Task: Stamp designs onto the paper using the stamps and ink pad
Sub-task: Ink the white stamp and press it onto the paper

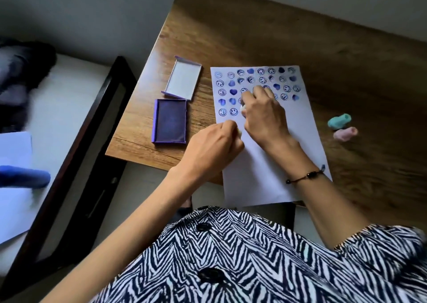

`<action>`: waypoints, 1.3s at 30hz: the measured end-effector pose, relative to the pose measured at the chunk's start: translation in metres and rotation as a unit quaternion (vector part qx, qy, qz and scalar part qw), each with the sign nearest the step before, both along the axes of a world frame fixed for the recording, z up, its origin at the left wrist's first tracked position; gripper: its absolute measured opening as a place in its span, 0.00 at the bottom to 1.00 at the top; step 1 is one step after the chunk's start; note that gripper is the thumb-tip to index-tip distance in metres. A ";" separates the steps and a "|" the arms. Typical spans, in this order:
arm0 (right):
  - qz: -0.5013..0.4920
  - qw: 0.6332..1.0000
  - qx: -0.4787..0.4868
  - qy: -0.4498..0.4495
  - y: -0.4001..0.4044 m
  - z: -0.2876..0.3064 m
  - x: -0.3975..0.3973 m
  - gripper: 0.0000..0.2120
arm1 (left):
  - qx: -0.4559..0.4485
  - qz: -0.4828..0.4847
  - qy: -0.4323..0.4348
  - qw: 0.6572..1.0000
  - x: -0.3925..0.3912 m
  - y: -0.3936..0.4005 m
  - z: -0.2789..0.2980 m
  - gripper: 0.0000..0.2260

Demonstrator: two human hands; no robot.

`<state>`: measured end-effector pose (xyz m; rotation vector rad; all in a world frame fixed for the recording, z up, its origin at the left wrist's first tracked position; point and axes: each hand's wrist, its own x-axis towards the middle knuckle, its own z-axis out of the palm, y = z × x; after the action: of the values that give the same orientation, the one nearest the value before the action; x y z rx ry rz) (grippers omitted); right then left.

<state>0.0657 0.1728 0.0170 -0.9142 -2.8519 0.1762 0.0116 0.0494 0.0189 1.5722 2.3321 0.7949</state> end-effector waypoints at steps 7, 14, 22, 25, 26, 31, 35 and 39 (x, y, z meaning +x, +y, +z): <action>0.003 1.000 0.003 -0.021 -0.002 0.004 -0.002 0.09 | 0.013 0.007 -0.019 1.000 -0.001 0.000 -0.001 0.09; 0.003 1.000 0.001 0.001 -0.004 0.003 -0.001 0.08 | 0.014 0.011 -0.013 1.000 -0.001 0.000 -0.001 0.08; -0.082 0.979 -0.056 0.176 0.006 0.014 0.021 0.06 | 0.005 0.004 -0.019 1.000 0.001 -0.001 0.001 0.08; -0.104 0.965 -0.066 0.230 0.001 0.018 0.038 0.05 | 0.004 0.009 -0.020 1.000 0.001 0.000 0.001 0.09; -0.108 0.964 -0.079 0.229 -0.001 0.018 0.041 0.05 | 0.005 0.013 -0.024 1.000 0.001 0.001 0.002 0.09; -0.135 0.933 -0.202 0.267 -0.016 0.020 0.044 0.03 | 0.074 0.051 -0.165 0.982 -0.005 0.000 0.009 0.09; -0.128 0.843 -0.393 0.344 -0.028 0.031 0.043 0.05 | 0.138 0.123 -0.410 0.893 -0.005 0.002 0.012 0.07; -0.090 0.829 -0.423 0.355 -0.036 0.036 0.038 0.07 | 0.182 0.113 -0.544 0.811 -0.007 0.004 0.012 0.07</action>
<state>0.1038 0.1369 0.0530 -0.9340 -1.9083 1.4833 0.0048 0.0530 0.0306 0.5515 1.5102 1.6935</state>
